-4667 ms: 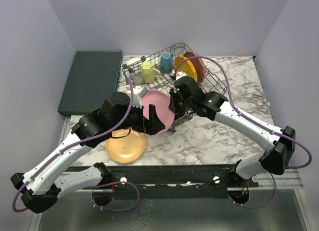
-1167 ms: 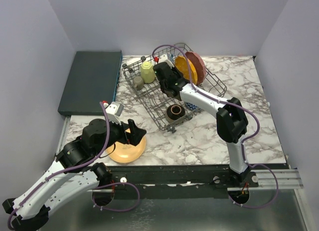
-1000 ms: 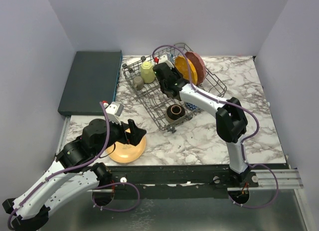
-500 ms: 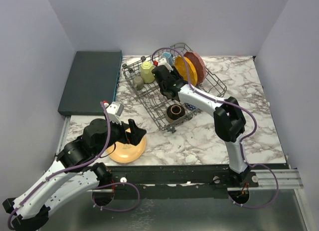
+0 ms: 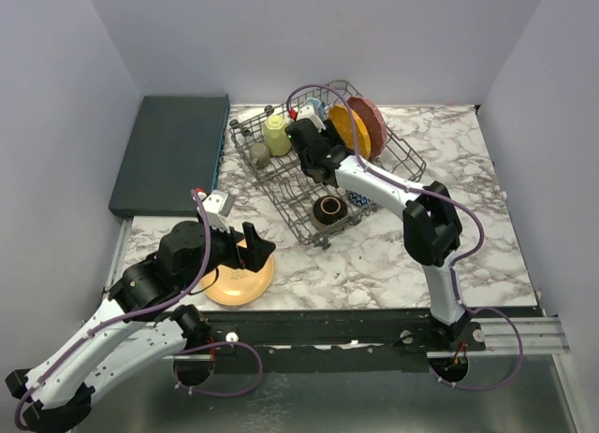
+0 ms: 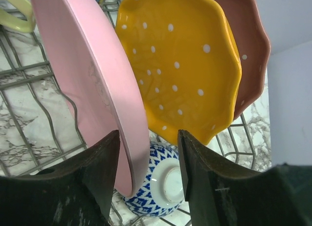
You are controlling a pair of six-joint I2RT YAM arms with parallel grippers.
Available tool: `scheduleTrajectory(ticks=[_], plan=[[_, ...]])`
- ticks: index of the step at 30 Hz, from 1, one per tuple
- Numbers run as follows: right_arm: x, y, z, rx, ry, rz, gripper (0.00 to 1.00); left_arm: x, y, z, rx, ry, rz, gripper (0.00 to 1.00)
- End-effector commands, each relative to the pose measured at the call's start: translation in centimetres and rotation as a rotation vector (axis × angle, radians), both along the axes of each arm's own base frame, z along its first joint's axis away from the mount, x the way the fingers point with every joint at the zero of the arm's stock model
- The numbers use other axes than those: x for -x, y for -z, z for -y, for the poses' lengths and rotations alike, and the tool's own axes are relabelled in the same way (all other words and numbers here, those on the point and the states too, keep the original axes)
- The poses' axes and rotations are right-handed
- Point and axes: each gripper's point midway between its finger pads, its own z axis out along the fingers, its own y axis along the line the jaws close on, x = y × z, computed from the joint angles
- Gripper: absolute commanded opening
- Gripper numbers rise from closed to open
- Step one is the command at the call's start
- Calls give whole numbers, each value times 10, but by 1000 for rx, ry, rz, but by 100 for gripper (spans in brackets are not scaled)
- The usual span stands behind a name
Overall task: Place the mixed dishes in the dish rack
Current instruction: Insert the plate into the dish rack.
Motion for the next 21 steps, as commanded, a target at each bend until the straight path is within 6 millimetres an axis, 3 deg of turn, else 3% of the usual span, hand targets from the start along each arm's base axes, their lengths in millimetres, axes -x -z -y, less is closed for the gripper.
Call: scheduleTrajectory(ticks=[1, 12, 21], plan=[[1, -31, -5, -99, -6, 33, 57, -5, 1, -1, -7, -17, 16, 99], [13, -46, -13, -238, -34, 13, 70, -7, 2, -1, -15, -22, 11, 99], [36, -72, -17, -386, -103, 4, 75, -9, 10, 3, -44, -18, -20, 99]])
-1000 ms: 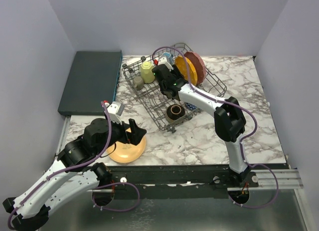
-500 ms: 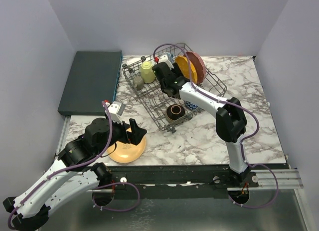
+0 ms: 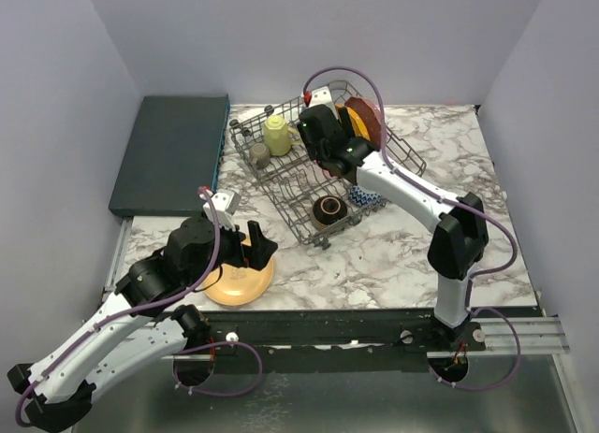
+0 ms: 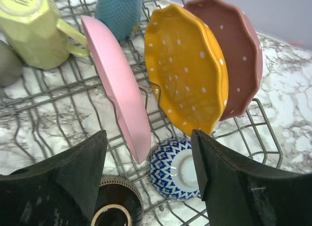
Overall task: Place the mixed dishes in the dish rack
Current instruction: Insert the plate into the dish rack.
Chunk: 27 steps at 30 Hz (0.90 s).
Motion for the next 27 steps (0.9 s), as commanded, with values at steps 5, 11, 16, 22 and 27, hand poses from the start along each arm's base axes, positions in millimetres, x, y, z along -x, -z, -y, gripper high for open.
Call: scheduleTrajectory(ticks=[5, 11, 16, 22, 27], plan=[[30, -33, 3, -172, -73, 9, 77, -9, 6, 4, -33, -27, -31, 99], [56, -46, 11, -243, -124, 12, 78, -18, 14, 4, -67, -95, -103, 99], [77, -56, 21, -298, -154, 16, 79, -20, 18, 13, -55, -119, -171, 99], [100, -66, 33, -352, -183, 27, 80, -21, 32, 11, -66, -194, -261, 99], [115, -73, 40, -388, -206, 35, 81, -16, 56, 12, -75, -244, -367, 99]])
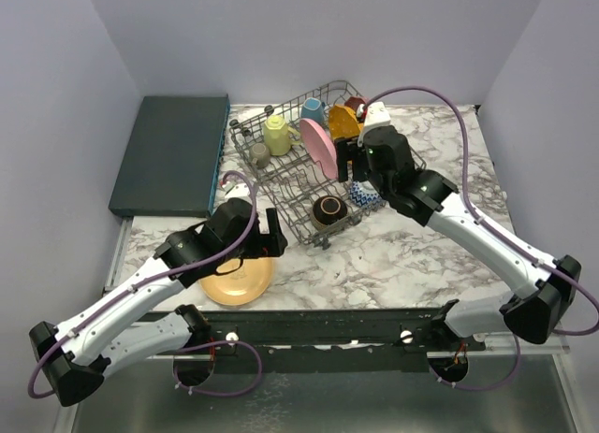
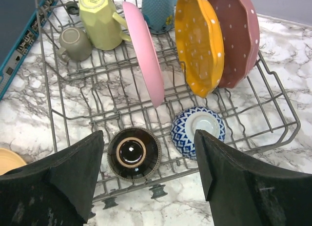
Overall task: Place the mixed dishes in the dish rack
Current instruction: Insert the plate into the dish rack.
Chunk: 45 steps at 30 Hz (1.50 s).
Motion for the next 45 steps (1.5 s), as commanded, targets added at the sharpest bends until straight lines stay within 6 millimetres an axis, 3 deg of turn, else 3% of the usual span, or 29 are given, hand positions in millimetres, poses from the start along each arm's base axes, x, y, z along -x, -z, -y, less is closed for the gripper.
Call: scheduleTrajectory(ticks=[1, 12, 25, 35, 45], plan=[[14, -9, 0, -70, -40, 10, 81, 5, 19, -4, -1, -89, -104, 99], [37, 1, 4, -115, -91, -24, 81, 12, 71, -7, -87, -154, -249, 96], [55, 10, 15, -140, -96, -40, 80, 18, 116, -3, -177, -142, -373, 86], [64, 24, 18, -159, -102, -70, 80, 24, 132, 0, -203, -136, -429, 73], [71, 34, 20, -176, -104, -90, 80, 33, 138, 8, -244, -125, -418, 67]])
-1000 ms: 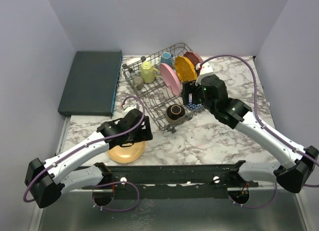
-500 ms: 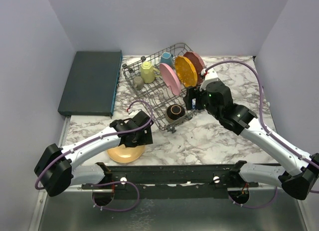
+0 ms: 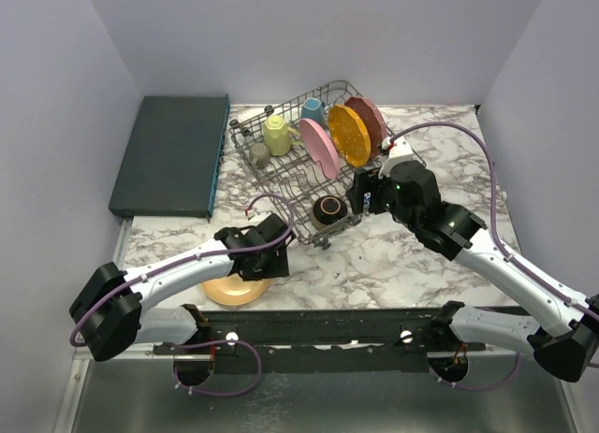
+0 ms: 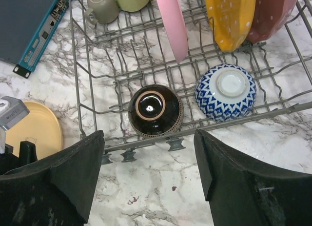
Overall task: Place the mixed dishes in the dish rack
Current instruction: Insert the plate into the dish rack, then pick up the plate at the center of the board.
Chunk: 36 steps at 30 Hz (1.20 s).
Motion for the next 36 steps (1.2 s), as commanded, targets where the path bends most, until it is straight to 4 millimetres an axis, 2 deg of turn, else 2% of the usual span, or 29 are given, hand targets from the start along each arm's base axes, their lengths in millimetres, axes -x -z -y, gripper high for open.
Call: scheduleTrajectory(ticks=[1, 7, 14, 23, 36], plan=[[6, 2, -1, -32, -11, -12, 80, 5, 7, 6, -35, 8, 1, 67], [12, 7, 2, -39, -13, -31, 80, 4, 4, -6, -171, -11, 55, 67], [17, 7, 3, -56, -16, -38, 80, 8, 8, -1, -269, 13, 102, 67], [21, 7, 7, -63, -5, -52, 80, 8, 12, -9, -417, 29, 149, 67], [22, 10, 1, -78, -12, -82, 79, 5, 23, -23, -503, 47, 166, 52]])
